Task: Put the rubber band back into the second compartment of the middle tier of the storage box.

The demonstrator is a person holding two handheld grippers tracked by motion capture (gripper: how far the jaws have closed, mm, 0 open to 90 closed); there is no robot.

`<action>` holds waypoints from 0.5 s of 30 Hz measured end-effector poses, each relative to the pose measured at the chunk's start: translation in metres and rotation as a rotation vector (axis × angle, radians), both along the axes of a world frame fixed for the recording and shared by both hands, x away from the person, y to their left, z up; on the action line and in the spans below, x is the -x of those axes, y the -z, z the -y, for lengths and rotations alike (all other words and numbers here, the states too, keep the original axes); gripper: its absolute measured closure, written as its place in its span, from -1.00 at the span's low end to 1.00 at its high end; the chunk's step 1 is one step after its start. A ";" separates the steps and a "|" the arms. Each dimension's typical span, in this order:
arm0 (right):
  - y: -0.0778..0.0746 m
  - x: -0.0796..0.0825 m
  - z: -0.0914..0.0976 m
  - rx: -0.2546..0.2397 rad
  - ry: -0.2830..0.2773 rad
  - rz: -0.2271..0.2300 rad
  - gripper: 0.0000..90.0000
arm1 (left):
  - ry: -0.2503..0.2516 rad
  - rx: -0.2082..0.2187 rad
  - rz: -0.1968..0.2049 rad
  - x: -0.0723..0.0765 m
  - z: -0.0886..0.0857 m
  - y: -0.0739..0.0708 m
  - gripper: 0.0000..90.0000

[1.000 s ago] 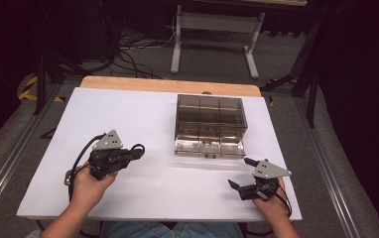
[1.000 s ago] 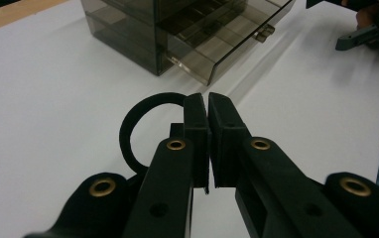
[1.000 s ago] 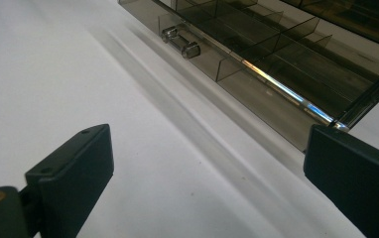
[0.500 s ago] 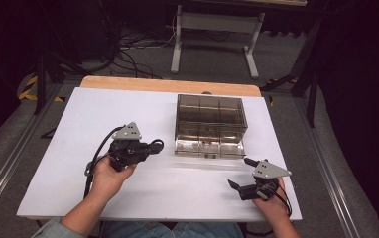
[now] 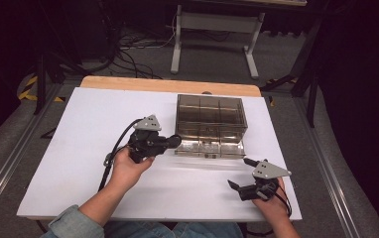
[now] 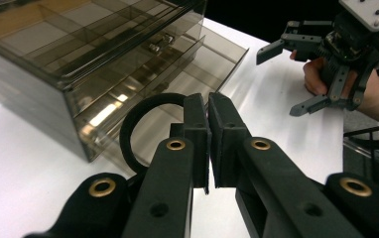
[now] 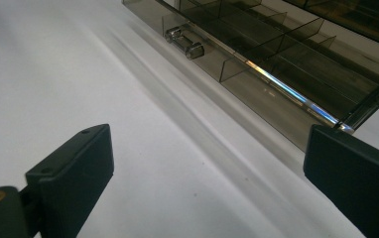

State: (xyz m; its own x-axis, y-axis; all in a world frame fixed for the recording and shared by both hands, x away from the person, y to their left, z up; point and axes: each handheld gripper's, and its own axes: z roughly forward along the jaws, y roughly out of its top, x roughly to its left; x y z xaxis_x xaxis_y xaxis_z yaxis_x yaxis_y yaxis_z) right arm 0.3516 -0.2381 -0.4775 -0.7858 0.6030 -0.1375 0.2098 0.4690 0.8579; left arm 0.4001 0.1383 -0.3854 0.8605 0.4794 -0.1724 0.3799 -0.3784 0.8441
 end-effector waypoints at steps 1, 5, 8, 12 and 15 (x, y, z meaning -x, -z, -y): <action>0.000 0.000 0.000 0.000 0.000 0.000 -0.87 | 0.003 0.003 -0.006 -0.001 0.002 0.000 0.93; 0.000 0.000 0.000 -0.002 0.000 -0.001 -0.87 | 0.013 0.000 -0.021 -0.006 0.010 -0.002 0.93; 0.000 0.000 0.000 -0.001 -0.001 -0.003 -0.87 | 0.021 -0.002 -0.029 -0.010 0.016 -0.003 0.93; 0.000 0.000 0.000 0.000 -0.001 -0.004 -0.87 | 0.027 -0.009 -0.034 -0.013 0.023 -0.004 0.93; 0.000 0.000 0.000 -0.001 -0.002 -0.004 -0.87 | 0.034 -0.016 -0.033 -0.015 0.029 -0.004 0.93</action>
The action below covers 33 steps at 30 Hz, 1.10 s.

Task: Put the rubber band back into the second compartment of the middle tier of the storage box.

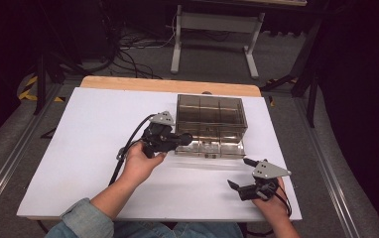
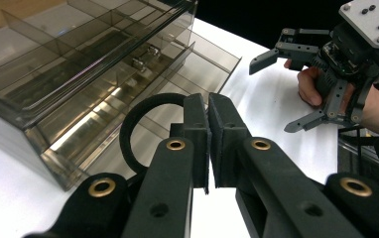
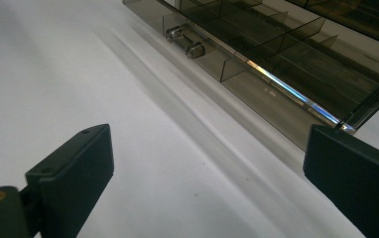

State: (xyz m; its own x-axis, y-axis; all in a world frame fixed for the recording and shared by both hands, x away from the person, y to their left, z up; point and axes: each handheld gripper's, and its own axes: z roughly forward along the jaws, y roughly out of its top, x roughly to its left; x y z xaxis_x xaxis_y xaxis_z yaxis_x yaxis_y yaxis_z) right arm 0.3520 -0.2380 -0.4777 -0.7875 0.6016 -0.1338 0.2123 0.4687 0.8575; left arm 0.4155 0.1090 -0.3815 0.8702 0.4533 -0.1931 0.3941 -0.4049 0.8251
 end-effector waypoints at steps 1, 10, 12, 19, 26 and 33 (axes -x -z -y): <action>0.000 0.000 0.000 0.000 0.000 0.000 -0.87 | 0.000 -0.001 -0.002 0.000 0.002 0.000 0.93; 0.000 0.000 0.000 -0.001 -0.002 -0.001 -0.87 | 0.012 -0.044 0.006 -0.006 0.018 -0.006 0.93; 0.000 0.000 0.000 -0.001 -0.003 -0.001 -0.87 | 0.017 -0.049 0.009 -0.007 0.022 -0.006 0.93; 0.000 0.000 0.000 -0.004 -0.004 -0.004 -0.87 | 0.027 -0.044 0.004 -0.009 0.033 -0.008 0.93; 0.000 0.000 0.000 0.001 -0.008 -0.003 -0.87 | 0.042 -0.059 0.004 -0.012 0.045 -0.006 0.93; 0.000 0.000 -0.001 -0.001 -0.009 -0.006 -0.87 | 0.046 -0.059 -0.004 -0.016 0.054 -0.005 0.93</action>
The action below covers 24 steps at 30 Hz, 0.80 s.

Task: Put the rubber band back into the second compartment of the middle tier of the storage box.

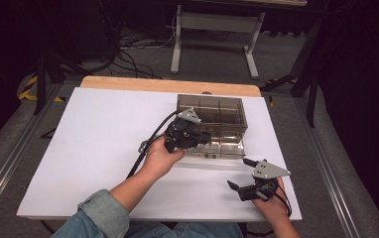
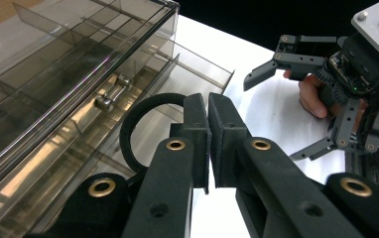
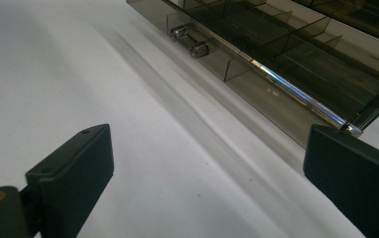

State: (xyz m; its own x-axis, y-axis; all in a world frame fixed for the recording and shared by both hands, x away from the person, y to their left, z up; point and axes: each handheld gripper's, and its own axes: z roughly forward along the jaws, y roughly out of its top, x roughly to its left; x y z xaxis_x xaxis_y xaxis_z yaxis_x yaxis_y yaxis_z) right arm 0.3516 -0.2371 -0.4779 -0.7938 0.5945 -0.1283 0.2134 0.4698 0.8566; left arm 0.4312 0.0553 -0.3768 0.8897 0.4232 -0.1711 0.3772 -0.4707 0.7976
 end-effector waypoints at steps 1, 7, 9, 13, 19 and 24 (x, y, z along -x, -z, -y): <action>0.000 0.000 0.000 0.000 0.000 0.000 -0.87 | 0.001 -0.001 -0.001 0.000 0.002 0.001 0.93; 0.000 0.000 0.000 0.000 -0.003 0.000 -0.87 | 0.002 -0.008 -0.007 -0.003 0.008 0.003 0.93; 0.000 0.000 0.000 0.002 -0.004 0.001 -0.87 | -0.001 -0.027 -0.005 -0.006 0.012 0.004 0.93; 0.000 0.000 0.000 0.001 -0.004 -0.001 -0.87 | -0.002 -0.046 -0.004 -0.009 0.017 0.006 0.93; 0.000 0.000 0.000 0.001 -0.006 0.001 -0.87 | -0.010 -0.058 -0.017 -0.015 0.023 0.012 0.93; 0.000 0.000 0.000 0.002 -0.007 0.002 -0.87 | -0.010 -0.065 -0.027 -0.017 0.026 0.014 0.93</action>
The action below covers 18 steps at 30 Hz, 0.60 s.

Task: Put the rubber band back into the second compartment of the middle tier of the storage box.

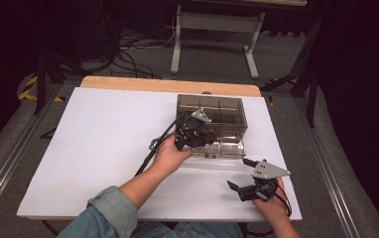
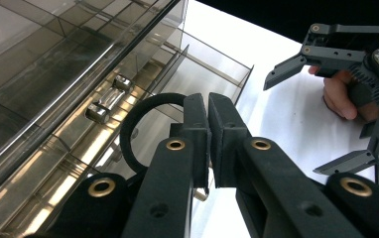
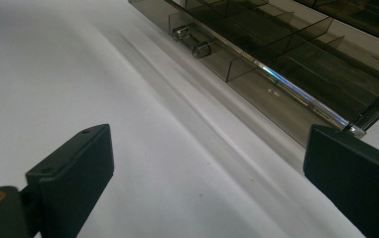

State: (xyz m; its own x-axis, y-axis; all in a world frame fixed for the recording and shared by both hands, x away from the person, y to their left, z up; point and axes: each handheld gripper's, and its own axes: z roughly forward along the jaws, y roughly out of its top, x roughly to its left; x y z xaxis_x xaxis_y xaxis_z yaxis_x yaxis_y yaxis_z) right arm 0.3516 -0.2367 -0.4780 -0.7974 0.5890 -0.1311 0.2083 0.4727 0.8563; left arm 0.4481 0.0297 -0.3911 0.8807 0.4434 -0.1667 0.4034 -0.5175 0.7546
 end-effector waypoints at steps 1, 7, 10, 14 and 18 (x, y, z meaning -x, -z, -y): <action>0.000 0.000 0.000 0.000 -0.001 -0.001 -0.87 | 0.000 -0.002 0.000 0.000 0.001 0.001 0.93; 0.000 0.000 0.000 0.002 0.000 0.002 -0.87 | -0.007 -0.012 -0.015 -0.007 0.002 0.004 0.93; 0.000 0.000 0.000 0.002 0.000 0.001 -0.87 | -0.008 -0.022 -0.018 -0.009 0.004 0.005 0.93; 0.000 0.000 0.000 0.001 -0.002 0.001 -0.86 | -0.007 -0.031 -0.033 -0.012 0.007 0.010 0.93; 0.000 0.000 0.000 0.002 -0.005 0.004 -0.86 | -0.012 -0.051 -0.057 -0.017 0.010 0.016 0.93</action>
